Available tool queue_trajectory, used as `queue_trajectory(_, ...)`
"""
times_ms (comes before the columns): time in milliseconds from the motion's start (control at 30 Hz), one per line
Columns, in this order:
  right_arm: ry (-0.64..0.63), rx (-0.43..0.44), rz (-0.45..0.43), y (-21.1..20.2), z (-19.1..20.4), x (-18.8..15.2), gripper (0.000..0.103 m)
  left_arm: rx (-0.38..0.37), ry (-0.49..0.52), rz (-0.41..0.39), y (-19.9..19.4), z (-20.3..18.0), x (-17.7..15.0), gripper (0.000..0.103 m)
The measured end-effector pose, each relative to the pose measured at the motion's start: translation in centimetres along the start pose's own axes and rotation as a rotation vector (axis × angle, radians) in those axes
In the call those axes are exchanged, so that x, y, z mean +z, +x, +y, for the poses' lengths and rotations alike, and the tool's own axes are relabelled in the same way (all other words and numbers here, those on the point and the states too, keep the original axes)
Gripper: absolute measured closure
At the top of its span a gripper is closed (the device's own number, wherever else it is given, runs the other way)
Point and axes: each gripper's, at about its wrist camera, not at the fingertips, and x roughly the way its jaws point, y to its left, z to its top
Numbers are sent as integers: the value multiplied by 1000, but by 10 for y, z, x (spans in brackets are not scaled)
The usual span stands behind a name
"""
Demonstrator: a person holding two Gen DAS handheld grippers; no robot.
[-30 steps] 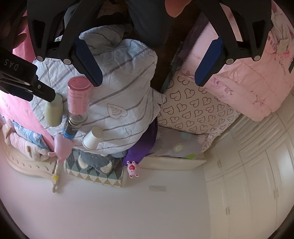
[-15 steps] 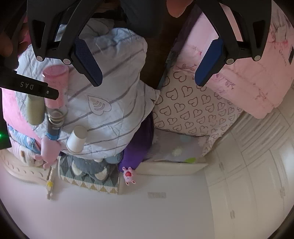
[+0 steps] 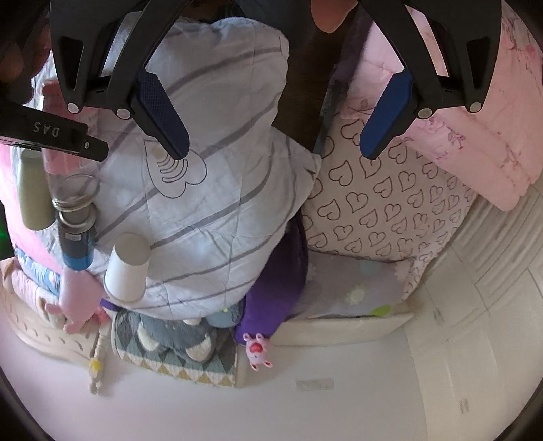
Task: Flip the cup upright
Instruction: 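Close the right tool around the jar's body, then lift the jar with the right tool and rotate it rim-up onto the table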
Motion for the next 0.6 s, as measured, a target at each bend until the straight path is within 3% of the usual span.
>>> queue_trajectory(133, 9, -1, 24, 9, -5, 3, 16, -15, 5, 11, 15, -5, 7, 1)
queue_trajectory(233, -6, 1, 46, 14, -7, 3, 29, -29, 1, 20, 23, -6, 10, 1)
queue_trajectory(367, -36, 8, 63, 13, -7, 0, 30, -37, -6, 32, 29, -7, 10, 1)
queue_trajectory(533, -65, 70, 61, 8, -7, -6, 30, -28, -13, 33, 24, -6, 8, 1)
queue_trajectory(600, -97, 129, 12, -4, -3, -8, 30, -17, -19, 29, 19, -4, 7, 1)
